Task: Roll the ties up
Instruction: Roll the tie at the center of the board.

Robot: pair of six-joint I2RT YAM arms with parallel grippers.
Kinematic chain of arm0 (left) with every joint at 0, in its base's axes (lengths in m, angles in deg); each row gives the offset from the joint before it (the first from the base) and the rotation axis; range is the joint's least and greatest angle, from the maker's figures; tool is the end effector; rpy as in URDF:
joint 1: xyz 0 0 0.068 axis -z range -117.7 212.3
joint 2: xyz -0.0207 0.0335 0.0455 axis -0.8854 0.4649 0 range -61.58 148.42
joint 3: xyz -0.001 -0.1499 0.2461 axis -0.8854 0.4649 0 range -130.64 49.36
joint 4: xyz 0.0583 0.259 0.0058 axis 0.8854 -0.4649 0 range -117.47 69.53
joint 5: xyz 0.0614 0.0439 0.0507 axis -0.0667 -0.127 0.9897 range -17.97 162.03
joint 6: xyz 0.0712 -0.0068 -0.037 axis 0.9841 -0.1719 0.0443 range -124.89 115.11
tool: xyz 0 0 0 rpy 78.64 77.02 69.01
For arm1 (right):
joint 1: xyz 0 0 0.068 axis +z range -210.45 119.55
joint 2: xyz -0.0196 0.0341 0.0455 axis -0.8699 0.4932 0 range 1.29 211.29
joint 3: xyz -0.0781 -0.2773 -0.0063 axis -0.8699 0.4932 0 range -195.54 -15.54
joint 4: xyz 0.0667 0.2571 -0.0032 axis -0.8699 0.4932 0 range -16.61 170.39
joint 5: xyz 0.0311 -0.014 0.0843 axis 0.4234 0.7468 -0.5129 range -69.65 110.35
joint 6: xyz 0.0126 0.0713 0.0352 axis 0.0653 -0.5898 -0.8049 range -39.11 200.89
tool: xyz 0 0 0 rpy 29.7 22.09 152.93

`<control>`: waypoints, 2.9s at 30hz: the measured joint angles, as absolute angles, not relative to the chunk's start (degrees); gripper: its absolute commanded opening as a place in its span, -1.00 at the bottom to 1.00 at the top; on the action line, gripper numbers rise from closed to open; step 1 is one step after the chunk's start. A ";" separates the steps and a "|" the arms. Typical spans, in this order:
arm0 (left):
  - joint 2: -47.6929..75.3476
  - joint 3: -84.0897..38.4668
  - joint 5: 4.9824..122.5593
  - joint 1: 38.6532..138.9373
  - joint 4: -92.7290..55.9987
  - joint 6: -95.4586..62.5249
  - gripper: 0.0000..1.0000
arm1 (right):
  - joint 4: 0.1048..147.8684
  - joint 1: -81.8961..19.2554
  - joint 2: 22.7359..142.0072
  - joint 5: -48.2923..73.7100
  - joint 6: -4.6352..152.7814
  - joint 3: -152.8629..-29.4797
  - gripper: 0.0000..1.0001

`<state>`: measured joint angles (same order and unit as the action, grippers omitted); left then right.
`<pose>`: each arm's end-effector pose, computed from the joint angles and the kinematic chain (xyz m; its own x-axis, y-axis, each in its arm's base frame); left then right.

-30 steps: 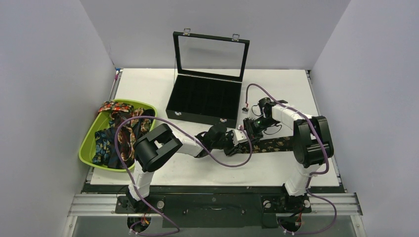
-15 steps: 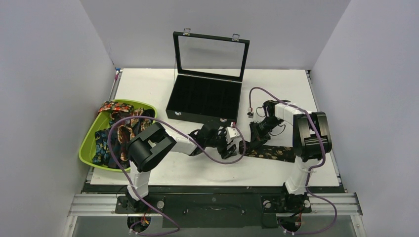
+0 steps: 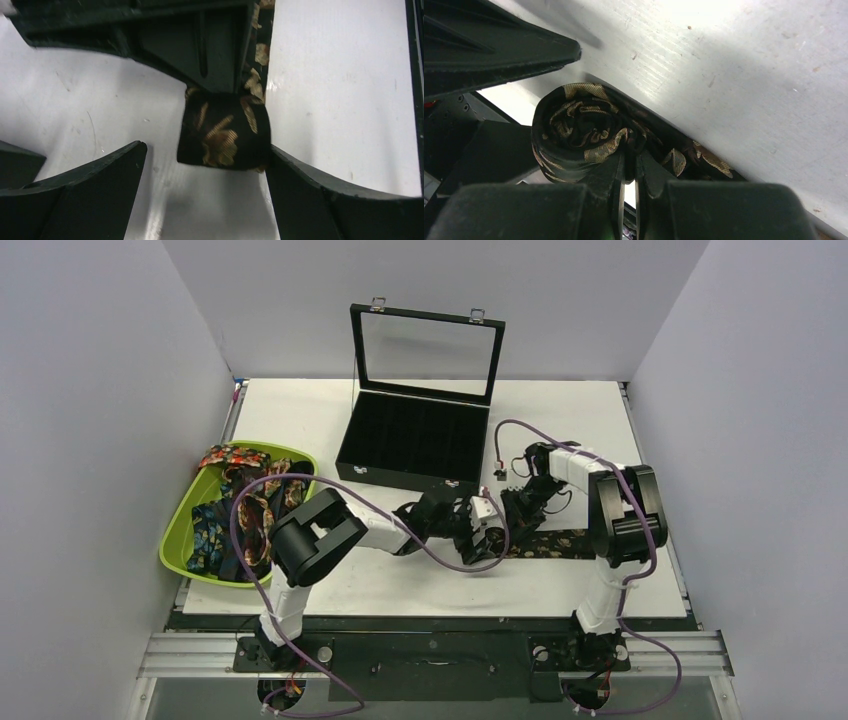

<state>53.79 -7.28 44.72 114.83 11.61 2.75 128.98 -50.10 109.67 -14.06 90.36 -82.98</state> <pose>0.2435 -0.3703 0.1234 -0.1436 0.3814 -0.9132 0.9825 0.1657 -0.0853 0.3088 0.0962 0.1304 -0.9500 -0.3116 0.0198 -0.2448 0.7825 0.5725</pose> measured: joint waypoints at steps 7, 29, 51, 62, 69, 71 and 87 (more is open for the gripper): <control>56.26 -10.54 44.55 114.89 12.61 2.31 0.35 | 130.51 -48.70 112.05 -13.93 90.76 -85.53 -1.00; 53.53 -5.80 50.65 115.24 13.14 6.60 -0.76 | 130.45 -55.06 105.08 -17.85 94.10 -88.40 -0.45; 52.90 -6.93 49.71 114.87 9.53 10.21 -0.75 | 131.52 -56.79 113.41 -17.34 91.54 -85.42 -0.88; 49.79 -7.18 42.80 112.34 7.93 8.04 -0.61 | 133.03 -56.13 115.31 -14.13 87.67 -86.65 -0.85; 49.20 -7.79 40.92 112.23 3.37 12.54 -0.63 | 133.05 -55.82 115.29 -14.48 87.19 -86.78 -0.62; 50.03 -8.25 41.18 112.47 1.49 13.90 -0.62 | 133.05 -55.67 115.18 -15.05 87.17 -86.80 -0.46; 52.18 -9.93 43.72 112.60 -0.85 17.20 -0.52 | 125.20 -52.37 105.47 -27.05 84.16 -86.39 0.07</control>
